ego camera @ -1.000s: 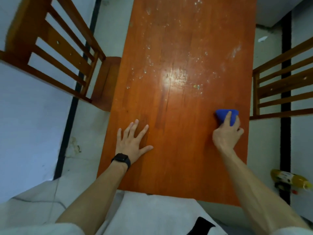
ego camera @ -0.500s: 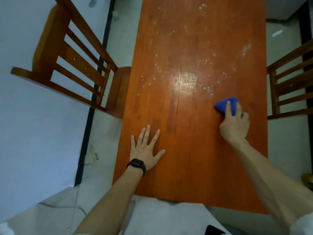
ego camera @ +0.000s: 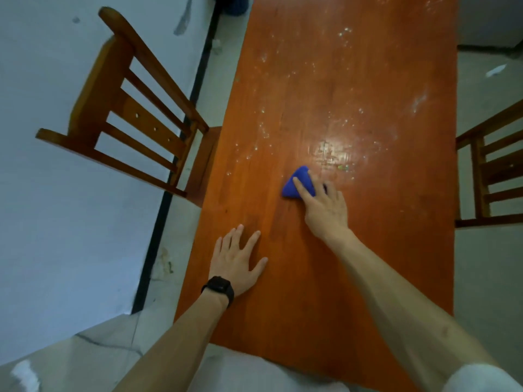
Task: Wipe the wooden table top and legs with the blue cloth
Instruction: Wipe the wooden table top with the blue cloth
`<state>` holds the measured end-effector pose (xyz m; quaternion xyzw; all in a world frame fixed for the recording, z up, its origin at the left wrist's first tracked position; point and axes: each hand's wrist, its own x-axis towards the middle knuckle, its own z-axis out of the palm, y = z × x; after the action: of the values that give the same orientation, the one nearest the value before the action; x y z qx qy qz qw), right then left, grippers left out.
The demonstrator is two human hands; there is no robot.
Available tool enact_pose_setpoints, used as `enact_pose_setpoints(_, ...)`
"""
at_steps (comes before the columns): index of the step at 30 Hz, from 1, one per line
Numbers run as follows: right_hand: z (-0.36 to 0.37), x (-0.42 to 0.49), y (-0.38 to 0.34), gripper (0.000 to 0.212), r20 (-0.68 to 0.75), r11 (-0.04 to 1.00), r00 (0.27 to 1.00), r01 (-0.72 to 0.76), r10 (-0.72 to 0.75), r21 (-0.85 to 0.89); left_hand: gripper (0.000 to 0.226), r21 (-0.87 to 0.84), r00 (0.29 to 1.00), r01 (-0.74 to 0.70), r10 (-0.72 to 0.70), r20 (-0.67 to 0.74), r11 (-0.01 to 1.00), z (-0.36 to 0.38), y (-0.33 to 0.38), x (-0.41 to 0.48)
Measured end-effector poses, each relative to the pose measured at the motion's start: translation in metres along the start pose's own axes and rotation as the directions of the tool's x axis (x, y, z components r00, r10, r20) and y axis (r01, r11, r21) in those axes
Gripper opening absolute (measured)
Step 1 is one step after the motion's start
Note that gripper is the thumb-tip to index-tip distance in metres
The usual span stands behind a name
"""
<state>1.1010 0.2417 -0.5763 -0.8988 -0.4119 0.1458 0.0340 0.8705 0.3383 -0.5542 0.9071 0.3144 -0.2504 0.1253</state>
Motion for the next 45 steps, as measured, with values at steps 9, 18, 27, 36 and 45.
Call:
enact_pose_setpoints(9, -0.053, -0.043, 0.147, 0.064, -0.112, 0.711, 0.713, -0.647, 0.692, 0.277, 0.069, -0.142, 0.96, -0.105, 0.063, -0.274, 0.984, -0.025, 0.116, 0.102)
enact_pose_setpoints(18, -0.001, -0.006, 0.079, 0.068, -0.162, 0.995, 0.986, -0.011, 0.027, 0.099, 0.062, -0.23, 0.952, -0.03, -0.042, -0.302, 0.973, -0.005, 0.16, 0.144)
enact_pose_setpoints(27, -0.023, -0.09, 0.262, 0.062, 0.047, 0.26, 0.307, -0.869, 0.951, 0.421, 0.066, -0.182, 0.958, 0.017, -0.067, -0.277, 0.983, -0.008, 0.161, 0.153)
enact_pose_setpoints(36, -0.02, 0.011, 0.091, 0.066, -0.25, 0.973, 0.958, -0.089, 0.143, 0.213, 0.067, -0.173, 0.959, 0.031, -0.078, -0.272, 0.984, -0.011, 0.162, 0.154)
enact_pose_setpoints(45, -0.007, -0.082, 0.203, 0.058, -0.143, 0.541, 0.526, -0.768, 0.838, 0.343, 0.067, -0.187, 0.959, 0.022, -0.073, -0.272, 0.982, -0.009, 0.162, 0.155)
